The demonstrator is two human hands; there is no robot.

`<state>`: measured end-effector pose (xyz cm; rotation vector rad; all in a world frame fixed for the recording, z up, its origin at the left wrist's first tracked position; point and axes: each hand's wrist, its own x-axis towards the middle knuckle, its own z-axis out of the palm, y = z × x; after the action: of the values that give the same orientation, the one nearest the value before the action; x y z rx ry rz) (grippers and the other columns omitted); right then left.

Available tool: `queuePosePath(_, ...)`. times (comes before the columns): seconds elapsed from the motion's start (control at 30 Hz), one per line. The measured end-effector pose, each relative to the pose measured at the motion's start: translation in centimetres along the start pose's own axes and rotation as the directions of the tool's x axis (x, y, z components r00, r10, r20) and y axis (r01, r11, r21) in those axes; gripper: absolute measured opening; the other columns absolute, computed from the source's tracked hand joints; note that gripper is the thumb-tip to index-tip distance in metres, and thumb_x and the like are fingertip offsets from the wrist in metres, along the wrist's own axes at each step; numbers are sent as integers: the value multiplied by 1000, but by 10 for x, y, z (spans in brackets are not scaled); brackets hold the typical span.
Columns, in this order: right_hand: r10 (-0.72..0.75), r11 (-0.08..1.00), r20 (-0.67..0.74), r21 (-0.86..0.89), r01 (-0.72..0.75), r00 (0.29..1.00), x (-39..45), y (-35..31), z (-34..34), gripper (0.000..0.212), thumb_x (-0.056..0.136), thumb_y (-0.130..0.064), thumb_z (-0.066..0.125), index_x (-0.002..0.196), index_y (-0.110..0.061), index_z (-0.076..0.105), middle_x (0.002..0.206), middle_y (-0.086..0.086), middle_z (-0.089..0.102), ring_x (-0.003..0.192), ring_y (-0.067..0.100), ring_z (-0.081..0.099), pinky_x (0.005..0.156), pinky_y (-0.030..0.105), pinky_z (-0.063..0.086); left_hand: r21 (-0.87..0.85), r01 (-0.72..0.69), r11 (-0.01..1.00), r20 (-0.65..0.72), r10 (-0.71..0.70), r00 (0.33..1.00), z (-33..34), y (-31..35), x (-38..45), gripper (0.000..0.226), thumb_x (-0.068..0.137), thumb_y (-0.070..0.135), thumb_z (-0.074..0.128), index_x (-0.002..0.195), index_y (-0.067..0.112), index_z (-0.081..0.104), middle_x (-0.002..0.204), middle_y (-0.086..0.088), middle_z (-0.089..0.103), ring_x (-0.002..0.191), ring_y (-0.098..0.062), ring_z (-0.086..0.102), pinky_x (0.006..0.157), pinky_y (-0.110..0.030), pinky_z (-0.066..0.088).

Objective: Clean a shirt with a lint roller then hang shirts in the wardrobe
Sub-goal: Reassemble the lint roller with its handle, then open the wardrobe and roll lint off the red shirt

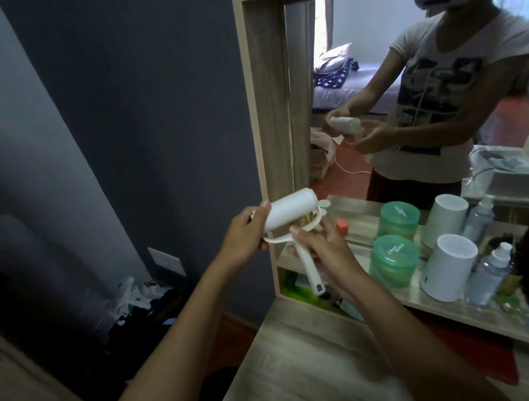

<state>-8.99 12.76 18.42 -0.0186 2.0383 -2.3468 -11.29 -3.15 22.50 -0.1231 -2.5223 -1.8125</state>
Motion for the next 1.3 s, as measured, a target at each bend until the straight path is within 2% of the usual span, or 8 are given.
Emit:
queuePosePath(0.13,49,970,114,-242,-20,992,-14,4,10,18,90,-30,65,98,-15,66,81,-2,70,71,9,69,71,24,51,31,-48,998,-43,50,998,-10,0,0,40,99,44,43,116,12,58,96,-5,58,66,-9,56,51,-15,45)
queuePosePath(0.23,-16,959,8,-284,18,1000,-11,9,22,23,92,-36,60,78,-18,60,56,-4,53,49,10,54,58,28,44,43,-134,990,-72,137,988,-14,-3,-5,33,98,38,47,124,18,54,111,-4,57,78,-9,59,57,-13,50)
queuePosePath(0.37,-72,950,-106,-310,35,992,-5,14,38,28,91,-37,59,71,-19,59,56,-1,50,54,14,49,57,28,37,93,-248,964,-324,265,908,-36,-12,-13,36,95,46,50,129,35,50,127,6,53,110,-5,56,85,-30,54)
queuePosePath(0.47,-86,942,-83,-330,54,993,3,23,54,36,90,-31,63,59,-18,53,53,-1,48,53,16,46,57,29,33,172,-248,953,-471,301,829,-68,-25,-32,38,94,42,52,129,27,53,122,2,55,103,-3,57,90,-25,49)
queuePosePath(0.87,79,968,376,-249,19,923,-14,67,229,40,89,-17,63,53,-15,45,47,2,39,49,15,35,54,33,27,484,173,858,-782,335,526,-243,-109,-175,28,93,14,55,121,10,59,110,2,50,104,-20,56,95,-34,47)
queuePosePath(1.03,93,974,429,-227,8,899,-14,78,310,43,88,-16,62,51,-16,41,41,-4,36,41,14,31,50,28,25,550,334,765,-812,397,428,-320,-143,-205,36,89,-1,52,122,14,58,143,-9,38,126,-16,45,105,-26,40)
queuePosePath(1.17,105,969,404,-249,-1,909,-8,84,371,45,88,-14,62,48,-17,41,36,-8,37,37,12,33,48,27,27,629,488,605,-774,429,465,-383,-178,-204,52,85,-2,57,134,14,51,159,-10,21,145,-21,26,114,-26,26)
queuePosePath(1.3,50,959,378,-276,61,925,-4,89,432,40,87,-12,61,49,-16,47,40,-8,43,45,14,41,52,28,30,786,477,395,-616,423,665,-436,-203,-184,66,80,-1,61,142,8,42,159,-15,20,147,-31,19,115,-40,29)
